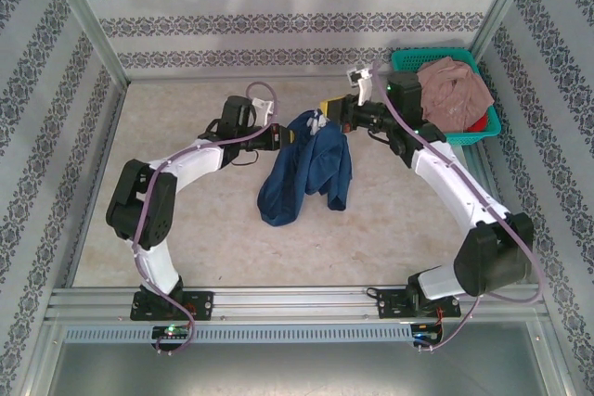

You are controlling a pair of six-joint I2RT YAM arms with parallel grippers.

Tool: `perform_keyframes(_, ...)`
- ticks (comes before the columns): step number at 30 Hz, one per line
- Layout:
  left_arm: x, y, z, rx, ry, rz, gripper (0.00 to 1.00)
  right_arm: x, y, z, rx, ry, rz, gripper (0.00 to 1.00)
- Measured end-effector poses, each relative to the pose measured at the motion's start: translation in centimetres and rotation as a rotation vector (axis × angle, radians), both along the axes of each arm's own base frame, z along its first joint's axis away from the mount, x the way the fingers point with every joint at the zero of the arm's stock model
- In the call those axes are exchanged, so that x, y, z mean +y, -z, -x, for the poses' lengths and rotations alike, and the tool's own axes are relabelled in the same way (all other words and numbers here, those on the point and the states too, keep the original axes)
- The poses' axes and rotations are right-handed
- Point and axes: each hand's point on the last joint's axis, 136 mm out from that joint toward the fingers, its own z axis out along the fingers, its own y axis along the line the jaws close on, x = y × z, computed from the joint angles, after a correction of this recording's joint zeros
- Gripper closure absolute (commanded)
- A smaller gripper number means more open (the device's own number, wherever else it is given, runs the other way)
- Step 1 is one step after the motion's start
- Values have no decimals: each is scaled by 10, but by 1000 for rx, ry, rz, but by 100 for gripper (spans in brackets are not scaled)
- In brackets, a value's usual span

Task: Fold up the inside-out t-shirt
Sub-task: Turn the T-shirt inside out at the center of the table.

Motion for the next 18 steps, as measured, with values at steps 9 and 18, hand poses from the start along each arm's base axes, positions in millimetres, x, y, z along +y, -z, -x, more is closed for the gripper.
perform_keyframes(9,76,30,-26,138,-285,-28,100,-23,-62,33,-120,45,-71,100)
perform_keyframes(18,120,62,-14,235,-482,-144,81,-34,25,63,61,74,-28,100)
